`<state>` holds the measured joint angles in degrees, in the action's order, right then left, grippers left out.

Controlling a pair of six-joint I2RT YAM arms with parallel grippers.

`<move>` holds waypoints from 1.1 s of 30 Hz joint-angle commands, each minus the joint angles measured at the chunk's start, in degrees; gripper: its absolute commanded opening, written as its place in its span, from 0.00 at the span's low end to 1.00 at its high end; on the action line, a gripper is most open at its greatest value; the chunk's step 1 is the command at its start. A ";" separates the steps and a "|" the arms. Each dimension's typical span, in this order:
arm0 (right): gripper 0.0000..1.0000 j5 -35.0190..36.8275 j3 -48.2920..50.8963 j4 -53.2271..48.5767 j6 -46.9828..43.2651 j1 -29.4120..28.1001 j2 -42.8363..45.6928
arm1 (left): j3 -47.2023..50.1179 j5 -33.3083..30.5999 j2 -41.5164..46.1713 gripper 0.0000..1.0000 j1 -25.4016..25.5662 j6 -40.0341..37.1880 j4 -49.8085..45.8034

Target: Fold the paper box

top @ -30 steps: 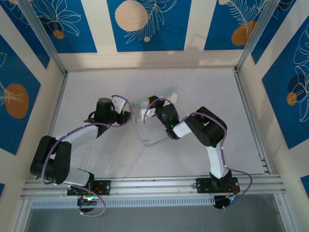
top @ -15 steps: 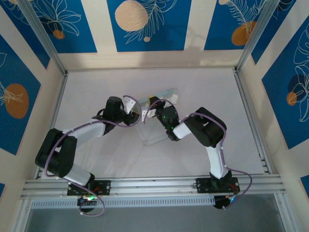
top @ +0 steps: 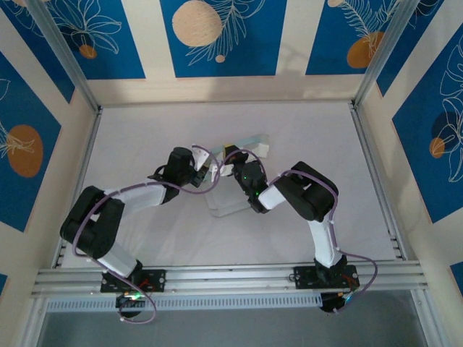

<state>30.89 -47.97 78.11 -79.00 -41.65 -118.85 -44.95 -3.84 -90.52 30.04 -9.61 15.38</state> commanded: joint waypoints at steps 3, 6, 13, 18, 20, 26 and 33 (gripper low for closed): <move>0.00 2.16 0.59 -2.13 5.08 -3.04 2.19 | 0.56 -5.15 -2.05 0.18 1.23 -0.86 7.24; 0.00 3.38 0.34 -5.54 7.28 -4.58 3.89 | 0.86 -7.45 -2.91 0.14 1.85 -1.57 9.76; 0.01 4.21 1.71 -23.05 19.21 -6.54 13.35 | 2.61 -12.91 -5.74 0.07 3.90 -4.17 20.11; 0.18 1.83 4.45 -32.94 22.48 -7.78 17.39 | 2.67 -12.29 -8.99 0.05 4.28 -5.65 25.58; 0.34 -0.31 5.46 -36.16 24.83 -7.85 20.30 | 2.01 -11.36 -10.41 0.03 4.31 -5.96 25.12; 0.52 -17.15 3.23 -60.28 41.20 -3.62 36.91 | 0.95 -10.41 -11.63 0.00 4.02 -6.82 25.43; 0.55 -32.15 3.91 -65.71 58.36 2.34 51.43 | 0.75 -7.81 -11.70 0.00 3.88 -8.68 24.33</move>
<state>9.54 -42.76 15.49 -33.50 -41.39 -71.81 -43.88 -13.21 -100.92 33.93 -15.62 41.17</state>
